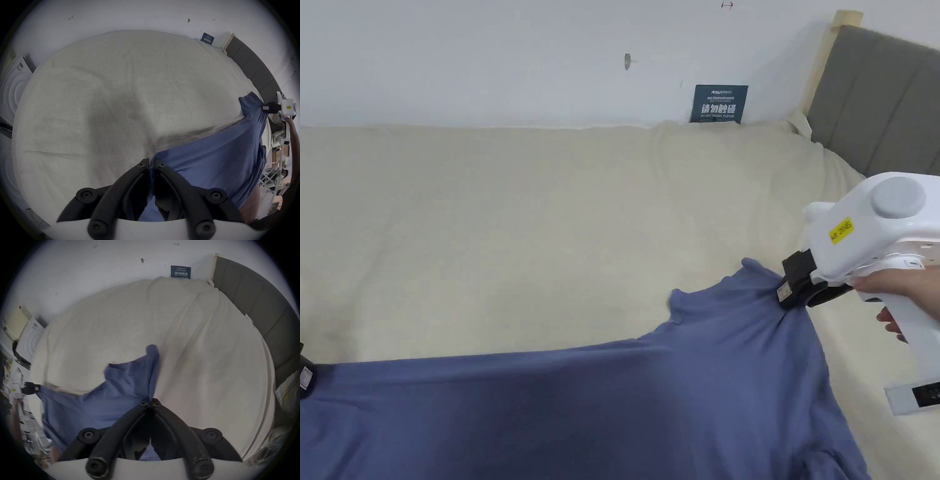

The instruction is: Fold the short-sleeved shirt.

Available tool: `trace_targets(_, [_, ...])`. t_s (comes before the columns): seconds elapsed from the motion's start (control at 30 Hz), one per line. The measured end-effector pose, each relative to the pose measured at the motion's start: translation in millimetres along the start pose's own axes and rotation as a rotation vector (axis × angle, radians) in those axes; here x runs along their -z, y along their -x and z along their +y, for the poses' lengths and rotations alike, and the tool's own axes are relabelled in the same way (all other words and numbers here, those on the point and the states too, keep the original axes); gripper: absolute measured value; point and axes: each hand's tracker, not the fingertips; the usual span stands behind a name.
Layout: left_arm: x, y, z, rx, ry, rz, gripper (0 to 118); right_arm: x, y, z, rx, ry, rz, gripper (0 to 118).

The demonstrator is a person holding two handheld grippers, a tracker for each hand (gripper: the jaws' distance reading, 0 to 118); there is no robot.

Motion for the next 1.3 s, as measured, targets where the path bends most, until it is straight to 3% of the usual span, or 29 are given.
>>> trace_targets(0.13, [-20,-12,-13,-0.015,-0.024,-0.014,6,-27,-10,-13,0.079,-0.03,0.116,0])
trace_targets(0.33, [-66,-23,-51,-0.034,-0.094,-0.053,6,-84,-20,-58,0.091,-0.117,0.17,0])
trace_targets(0.67, [-135,-35,-164,0.022,-0.157,-0.106,6,-146,-53,-196,0.144,-0.146,0.255,0])
trace_targets(0.93, [-93,-39,-263,-0.013,-0.1,-0.127,6,-84,-77,-280,0.173,-0.022,0.173,0])
trace_targets(1.07, [-59,-36,-288,-0.029,-0.097,-0.083,9,-51,-66,-295,0.129,-0.034,0.091,0])
trace_targets(1.1, [-56,-36,-291,-0.04,-0.108,-0.076,15,-47,-63,-294,0.118,-0.035,0.081,1])
trace_targets(1.13, [-57,-36,-293,-0.05,-0.134,-0.08,24,-45,-60,-295,0.101,-0.04,0.063,11])
trace_targets(1.17, [-61,-37,-293,-0.059,-0.16,-0.096,41,-46,-52,-298,0.079,-0.047,0.045,33])
trace_targets(1.2, [-67,-36,-289,-0.071,-0.179,-0.098,74,-48,-50,-297,0.06,-0.052,0.025,75])
trace_targets(1.23, [-72,-39,-288,-0.076,-0.194,-0.1,101,-51,-47,-297,0.044,-0.061,-0.025,98])
trace_targets(1.27, [-77,-43,-287,-0.065,-0.195,-0.074,118,-55,-44,-296,0.034,-0.087,-0.074,106])
trace_targets(1.3, [-85,-50,-285,-0.041,-0.2,-0.027,118,-69,-41,-299,0.022,-0.136,-0.074,106])
